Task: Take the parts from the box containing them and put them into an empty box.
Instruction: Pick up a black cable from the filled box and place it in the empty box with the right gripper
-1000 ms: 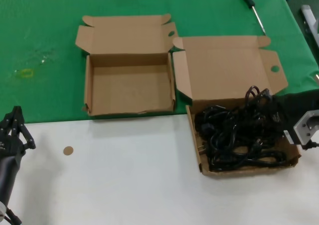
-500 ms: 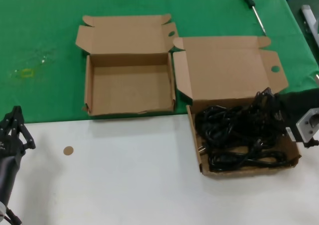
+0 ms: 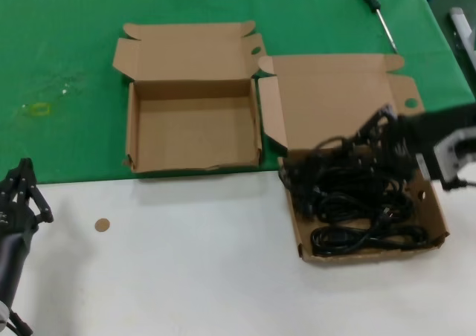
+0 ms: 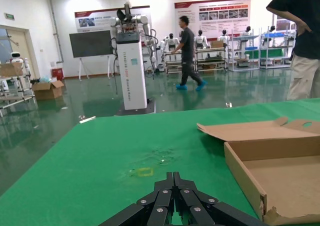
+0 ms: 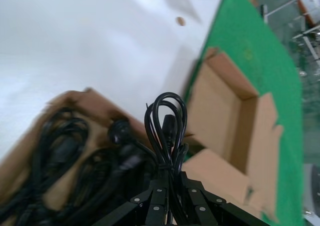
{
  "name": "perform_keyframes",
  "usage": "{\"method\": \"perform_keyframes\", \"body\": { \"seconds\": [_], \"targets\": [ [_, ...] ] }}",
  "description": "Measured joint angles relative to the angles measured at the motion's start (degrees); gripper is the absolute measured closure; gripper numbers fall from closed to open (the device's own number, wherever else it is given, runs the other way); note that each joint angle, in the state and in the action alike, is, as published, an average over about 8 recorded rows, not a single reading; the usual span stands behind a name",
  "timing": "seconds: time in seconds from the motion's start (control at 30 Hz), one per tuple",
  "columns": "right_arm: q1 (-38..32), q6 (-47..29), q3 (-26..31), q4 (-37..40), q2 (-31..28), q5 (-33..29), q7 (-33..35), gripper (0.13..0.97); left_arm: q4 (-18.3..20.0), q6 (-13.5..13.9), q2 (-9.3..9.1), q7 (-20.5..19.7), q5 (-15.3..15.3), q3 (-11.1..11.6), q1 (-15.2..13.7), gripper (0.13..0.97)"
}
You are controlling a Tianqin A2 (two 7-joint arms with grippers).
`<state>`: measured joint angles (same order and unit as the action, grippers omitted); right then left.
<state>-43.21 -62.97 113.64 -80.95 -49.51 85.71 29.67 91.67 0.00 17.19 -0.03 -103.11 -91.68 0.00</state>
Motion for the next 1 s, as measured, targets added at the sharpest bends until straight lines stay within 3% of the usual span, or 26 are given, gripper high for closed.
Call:
{"method": "perform_keyframes", "body": {
  "seconds": [0.43, 1.0],
  "targets": [
    [-8.51, 0.11, 0.93, 4.13, 6.05, -0.67, -3.87, 0.914, 0.0, 0.0, 0.0, 0.0, 0.0, 0.0, 0.0, 0.945],
    [-13.87, 4.97, 4.61, 12.83, 17.51, -2.94, -3.6, 0.914, 0.0, 0.0, 0.0, 0.01, 0.0, 0.0, 0.0, 0.945]
  ]
}}
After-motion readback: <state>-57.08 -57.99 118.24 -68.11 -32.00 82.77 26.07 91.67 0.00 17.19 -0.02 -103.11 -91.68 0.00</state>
